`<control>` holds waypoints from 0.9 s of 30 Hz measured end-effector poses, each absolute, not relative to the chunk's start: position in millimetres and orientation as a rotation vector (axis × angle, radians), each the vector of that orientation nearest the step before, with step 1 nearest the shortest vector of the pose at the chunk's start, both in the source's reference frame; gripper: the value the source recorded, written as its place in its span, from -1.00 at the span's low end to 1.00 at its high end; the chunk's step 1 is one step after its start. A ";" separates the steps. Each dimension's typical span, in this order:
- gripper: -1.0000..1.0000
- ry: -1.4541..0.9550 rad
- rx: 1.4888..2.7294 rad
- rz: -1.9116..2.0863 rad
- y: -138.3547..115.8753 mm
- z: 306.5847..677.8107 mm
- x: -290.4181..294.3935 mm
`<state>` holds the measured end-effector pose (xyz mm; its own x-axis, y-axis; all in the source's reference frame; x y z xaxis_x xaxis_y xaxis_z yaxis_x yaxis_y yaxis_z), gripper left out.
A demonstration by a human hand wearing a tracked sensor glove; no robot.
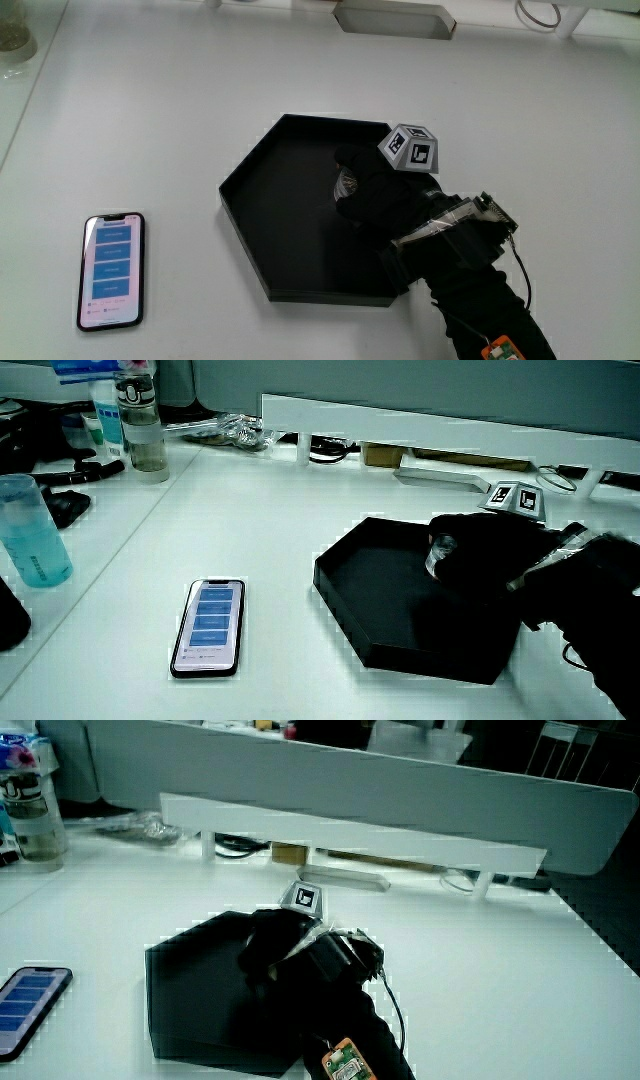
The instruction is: Place paper clip into plate
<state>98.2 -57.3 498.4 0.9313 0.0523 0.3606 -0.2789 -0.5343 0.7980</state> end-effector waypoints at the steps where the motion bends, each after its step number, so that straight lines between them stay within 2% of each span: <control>1: 0.00 -0.157 2.099 0.418 -56.8 501.8 97.0; 18: 0.00 -0.164 1.984 0.335 -35.0 554.1 77.7; 27: 0.00 -0.150 1.997 0.290 -35.9 549.3 73.8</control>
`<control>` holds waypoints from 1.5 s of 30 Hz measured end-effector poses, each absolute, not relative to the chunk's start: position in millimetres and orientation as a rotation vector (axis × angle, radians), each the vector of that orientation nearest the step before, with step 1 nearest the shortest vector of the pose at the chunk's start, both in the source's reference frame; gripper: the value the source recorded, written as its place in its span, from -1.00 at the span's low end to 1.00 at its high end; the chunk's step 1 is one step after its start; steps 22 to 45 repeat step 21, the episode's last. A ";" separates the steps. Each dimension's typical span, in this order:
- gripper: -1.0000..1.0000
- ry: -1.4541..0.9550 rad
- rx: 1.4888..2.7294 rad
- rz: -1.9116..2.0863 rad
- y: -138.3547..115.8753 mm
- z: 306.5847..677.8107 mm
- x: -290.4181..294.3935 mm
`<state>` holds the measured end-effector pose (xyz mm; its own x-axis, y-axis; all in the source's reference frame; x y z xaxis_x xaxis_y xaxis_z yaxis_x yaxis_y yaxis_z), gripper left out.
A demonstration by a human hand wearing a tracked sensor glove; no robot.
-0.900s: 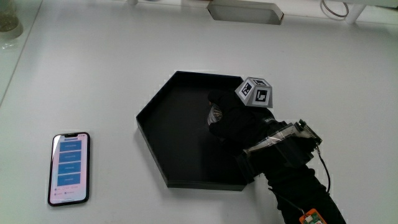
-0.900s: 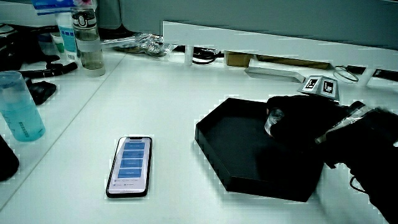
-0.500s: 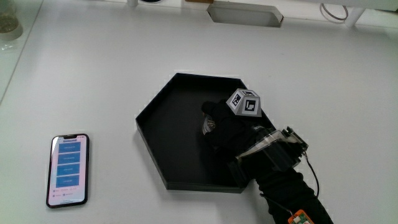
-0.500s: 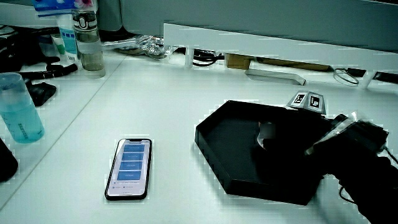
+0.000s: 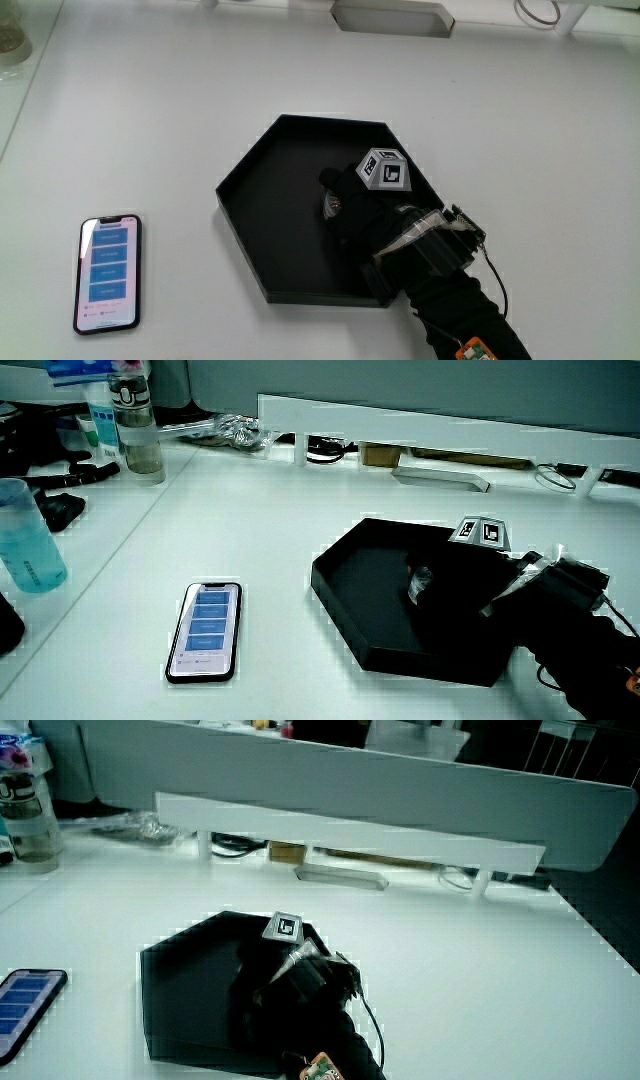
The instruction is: Place paper clip into plate
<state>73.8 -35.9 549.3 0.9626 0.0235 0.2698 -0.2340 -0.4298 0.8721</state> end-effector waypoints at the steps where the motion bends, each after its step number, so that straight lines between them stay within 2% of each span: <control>1: 0.00 -0.165 2.006 0.289 -36.7 548.1 73.0; 5: 0.00 -0.185 1.993 0.272 -35.4 547.1 70.8; 10: -0.56 -0.199 2.031 0.284 -31.3 544.7 74.0; 14: -1.00 -0.243 2.121 0.295 -31.7 526.5 71.4; 16: -1.00 -0.242 2.253 0.345 -30.5 514.3 74.1; 17: -1.00 -0.226 2.264 0.363 -31.2 514.6 76.1; 45: -1.00 -0.194 2.277 0.438 -32.3 510.2 83.1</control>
